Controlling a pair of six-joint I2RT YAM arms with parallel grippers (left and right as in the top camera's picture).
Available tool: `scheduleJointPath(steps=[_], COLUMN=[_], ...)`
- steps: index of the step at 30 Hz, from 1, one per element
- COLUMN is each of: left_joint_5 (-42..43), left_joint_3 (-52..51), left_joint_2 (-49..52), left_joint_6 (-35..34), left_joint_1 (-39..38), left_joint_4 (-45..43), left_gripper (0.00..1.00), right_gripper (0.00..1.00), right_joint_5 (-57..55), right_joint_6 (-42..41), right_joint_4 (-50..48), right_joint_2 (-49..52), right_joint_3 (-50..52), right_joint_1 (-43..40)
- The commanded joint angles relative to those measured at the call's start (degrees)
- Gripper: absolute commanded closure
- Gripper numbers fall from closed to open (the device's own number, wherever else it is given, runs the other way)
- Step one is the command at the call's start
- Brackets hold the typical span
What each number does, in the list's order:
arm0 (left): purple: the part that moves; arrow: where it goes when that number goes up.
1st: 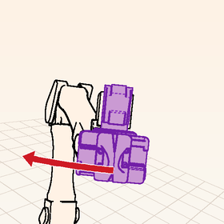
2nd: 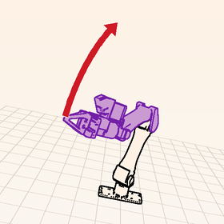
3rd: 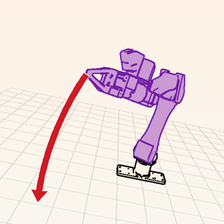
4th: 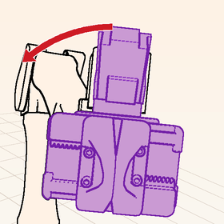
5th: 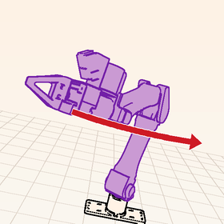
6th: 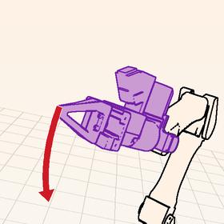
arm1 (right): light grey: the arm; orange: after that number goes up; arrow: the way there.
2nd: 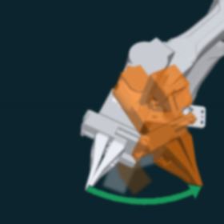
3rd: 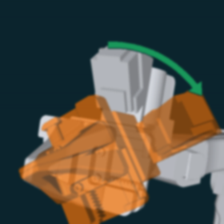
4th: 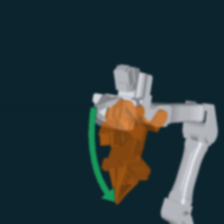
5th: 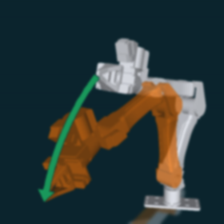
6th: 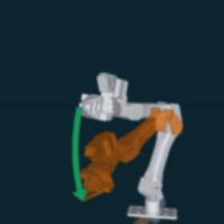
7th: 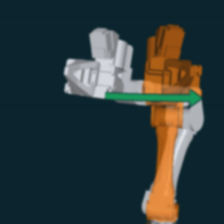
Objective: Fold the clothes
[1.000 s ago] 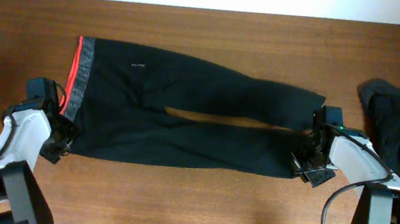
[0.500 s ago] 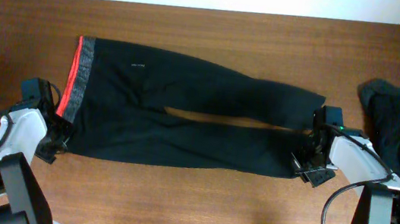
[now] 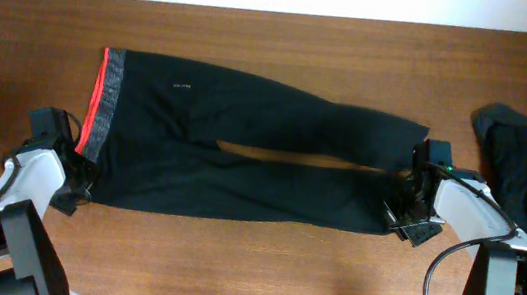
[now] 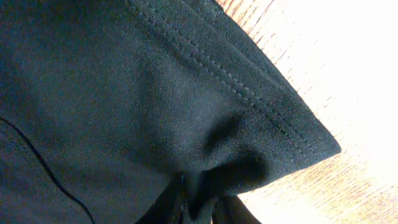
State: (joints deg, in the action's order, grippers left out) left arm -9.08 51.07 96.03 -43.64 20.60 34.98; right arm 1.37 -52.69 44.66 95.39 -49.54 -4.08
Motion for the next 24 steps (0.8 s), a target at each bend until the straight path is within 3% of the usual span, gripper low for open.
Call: scheduleJointPath(steps=[1, 13, 16, 24], left_joint_5=[-0.9, -0.4, -0.2, -0.2], left_joint_3=[-1.0, -1.6, -1.7, -1.7], left_joint_2=[0.7, 0.8, 0.8, 0.8], left_joint_6=[-0.7, -0.7, -0.7, -0.7], left_joint_1=[0.3, 0.3, 0.3, 0.3], left_joint_4=[-0.7, -0.5, -0.5, -1.0], left_gripper=[0.37, 0.41, 0.46, 0.46], right_gripper=[0.81, 0.81, 0.81, 0.81], right_joint_5=[-1.0, -0.5, -0.5, -0.5], right_joint_6=[-0.1, -0.1, -0.1, -0.1], right_joint_4=[-0.6, -0.6, -0.6, -1.0], right_joint_2=[-0.4, -0.4, -0.4, -0.4], right_joint_3=[1.2, 1.2, 1.2, 1.2], right_joint_1=[-0.2, -0.2, -0.2, -0.2])
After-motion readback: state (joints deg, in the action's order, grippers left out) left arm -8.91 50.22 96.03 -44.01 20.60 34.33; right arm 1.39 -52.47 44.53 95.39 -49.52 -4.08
